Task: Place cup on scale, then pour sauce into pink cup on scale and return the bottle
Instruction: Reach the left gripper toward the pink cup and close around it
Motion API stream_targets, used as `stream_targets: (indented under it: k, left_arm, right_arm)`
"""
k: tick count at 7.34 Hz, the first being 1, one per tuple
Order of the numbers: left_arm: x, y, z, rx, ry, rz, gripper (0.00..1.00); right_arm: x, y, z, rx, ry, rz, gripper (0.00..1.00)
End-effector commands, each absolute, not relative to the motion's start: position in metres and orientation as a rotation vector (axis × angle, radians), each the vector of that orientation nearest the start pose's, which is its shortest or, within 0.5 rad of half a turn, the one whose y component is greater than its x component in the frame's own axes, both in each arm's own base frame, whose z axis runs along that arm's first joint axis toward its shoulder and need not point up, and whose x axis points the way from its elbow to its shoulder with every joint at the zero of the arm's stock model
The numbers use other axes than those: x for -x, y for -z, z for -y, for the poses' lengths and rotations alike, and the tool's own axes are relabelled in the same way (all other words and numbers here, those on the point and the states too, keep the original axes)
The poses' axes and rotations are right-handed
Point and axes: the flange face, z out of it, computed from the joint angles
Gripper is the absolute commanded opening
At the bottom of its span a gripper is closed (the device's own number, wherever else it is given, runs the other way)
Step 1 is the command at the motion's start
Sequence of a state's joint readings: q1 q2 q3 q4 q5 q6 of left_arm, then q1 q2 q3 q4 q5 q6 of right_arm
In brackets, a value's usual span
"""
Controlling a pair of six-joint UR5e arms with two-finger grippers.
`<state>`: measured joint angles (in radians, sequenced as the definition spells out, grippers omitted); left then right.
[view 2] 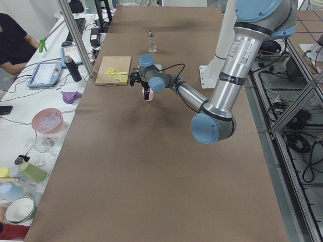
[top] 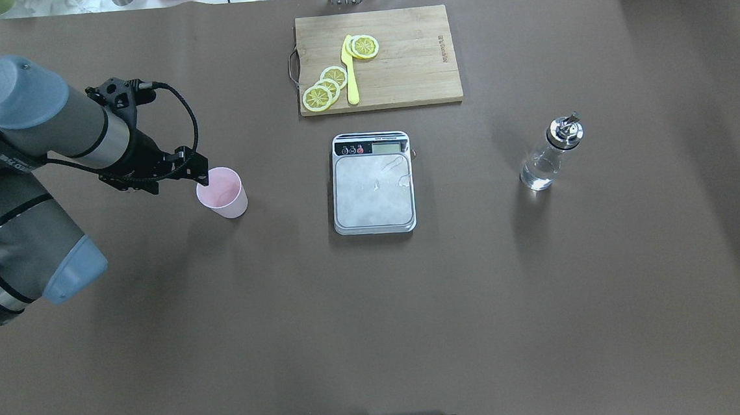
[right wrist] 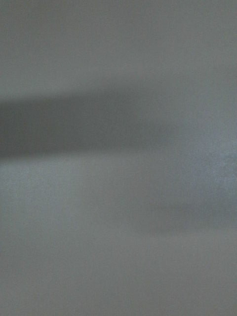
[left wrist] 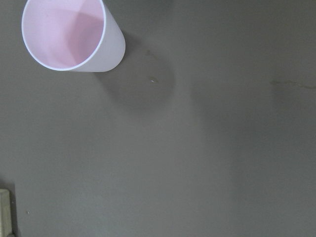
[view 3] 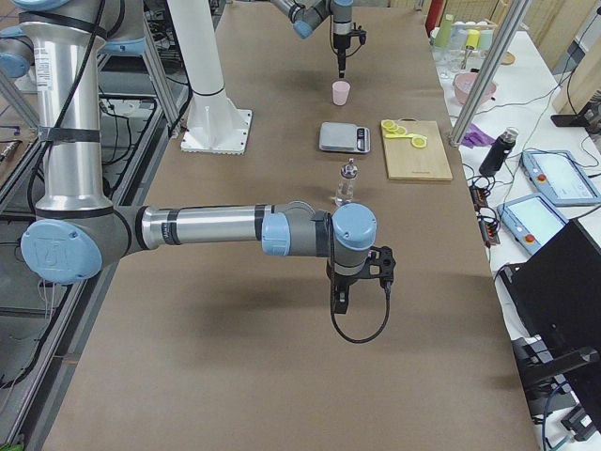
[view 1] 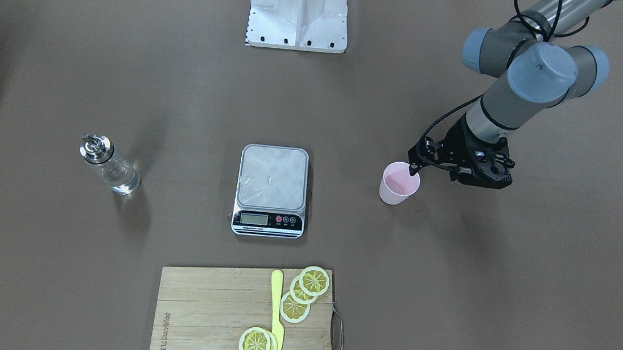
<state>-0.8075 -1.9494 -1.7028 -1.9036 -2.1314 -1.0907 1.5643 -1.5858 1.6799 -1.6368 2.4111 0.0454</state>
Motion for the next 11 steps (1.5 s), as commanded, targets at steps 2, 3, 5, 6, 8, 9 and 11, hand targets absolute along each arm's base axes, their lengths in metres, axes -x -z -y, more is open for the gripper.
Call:
stream_targets:
  k: [2,3,5,6,8,9,11]
  left_arm:
    - [-0.383,-0.351,0.514,-0.063,0.069,-0.962,0.89]
    - [-0.385,-0.356,0.516,-0.056,0.073,-0.955,0.84]
    - [-0.400,-0.350,0.518,-0.076,0.091,-0.942,0.77]
    - [-0.402,-0.345,0.518,-0.078,0.090,-0.946,0.74]
    - [-0.409,-0.346,0.513,-0.069,0.079,-0.944,0.63]
    - [-0.415,-0.350,0.510,-0.061,0.074,-0.938,0.62]
    - [-0.422,-0.350,0.504,-0.052,0.066,-0.939,0.57]
  right_arm:
    - [-0.054,-0.614,0.486,-0.002,-0.025,0.856,1.00]
    - [-0.054,-0.615,0.486,0.000,-0.025,0.858,1.00]
    - [-0.054,-0.617,0.485,0.006,-0.028,0.858,1.00]
    - [-0.054,-0.618,0.485,0.007,-0.029,0.858,1.00]
    - [-0.054,-0.620,0.485,0.014,-0.030,0.856,1.00]
    - [-0.054,-0.620,0.485,0.014,-0.030,0.856,1.00]
    - [-0.051,-0.620,0.485,0.016,-0.026,0.857,1.00]
